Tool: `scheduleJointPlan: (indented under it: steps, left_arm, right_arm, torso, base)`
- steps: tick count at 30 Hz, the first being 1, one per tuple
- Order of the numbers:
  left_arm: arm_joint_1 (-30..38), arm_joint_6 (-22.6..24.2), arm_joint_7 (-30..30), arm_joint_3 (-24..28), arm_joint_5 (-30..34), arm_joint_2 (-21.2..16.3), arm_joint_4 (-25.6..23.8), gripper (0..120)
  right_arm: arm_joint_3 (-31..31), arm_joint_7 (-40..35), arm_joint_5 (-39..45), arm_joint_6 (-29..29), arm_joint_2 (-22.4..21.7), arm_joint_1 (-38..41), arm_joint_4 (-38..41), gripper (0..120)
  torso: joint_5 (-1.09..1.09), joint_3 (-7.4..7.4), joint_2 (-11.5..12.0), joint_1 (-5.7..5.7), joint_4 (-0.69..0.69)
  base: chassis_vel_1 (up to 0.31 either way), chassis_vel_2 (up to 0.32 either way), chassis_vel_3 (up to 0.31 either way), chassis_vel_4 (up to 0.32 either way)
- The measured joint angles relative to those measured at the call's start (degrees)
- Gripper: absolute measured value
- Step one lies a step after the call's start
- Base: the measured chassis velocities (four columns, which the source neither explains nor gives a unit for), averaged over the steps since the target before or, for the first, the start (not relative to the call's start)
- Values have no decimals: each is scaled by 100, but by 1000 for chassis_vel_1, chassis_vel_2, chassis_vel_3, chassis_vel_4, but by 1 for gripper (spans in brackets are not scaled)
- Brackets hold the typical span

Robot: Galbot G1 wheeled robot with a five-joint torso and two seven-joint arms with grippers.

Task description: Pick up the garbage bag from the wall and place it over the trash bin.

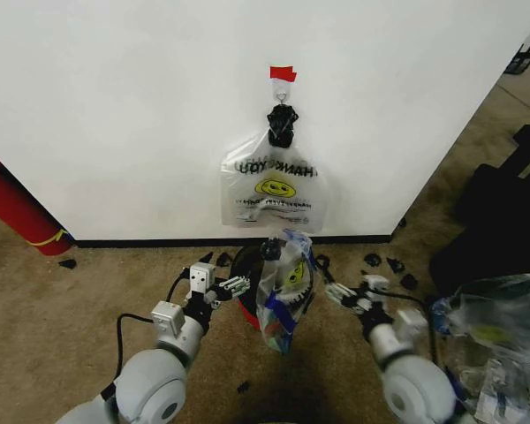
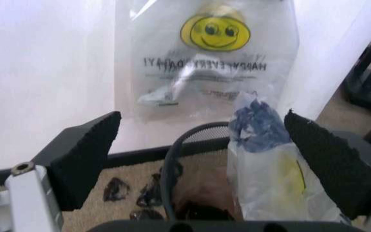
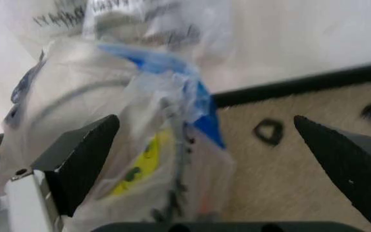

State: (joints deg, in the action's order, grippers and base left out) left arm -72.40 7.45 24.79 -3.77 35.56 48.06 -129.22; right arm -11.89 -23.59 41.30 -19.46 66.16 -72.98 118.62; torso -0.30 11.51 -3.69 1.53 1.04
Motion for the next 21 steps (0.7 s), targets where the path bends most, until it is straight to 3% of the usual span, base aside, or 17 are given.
scheduleJointPlan:
  steps: [7, 14, 21]
  left_arm:
    - [-107, 9, -27, -65, -69, -8, -33, 100]
    - [-200, 1, -24, -86, -90, 71, 11, 100]
    - [-261, -5, -13, -65, -101, 148, 59, 100]
  right_arm:
    - [475, -1147, 625, -1127, 500, 786, -131, 100]
    - [731, -2358, 1107, -1523, 938, 1167, -343, 100]
    - [617, -2934, 1766, -1761, 1028, 1290, -450, 100]
  torso:
    - [-2, -1, 0, 0, 0]
    - [-1, -1, 0, 0, 0]
    - [-1, -1, 0, 0, 0]
  base:
    - [0, 0, 0, 0]
    - [0, 0, 0, 0]
    - [0, 0, 0, 0]
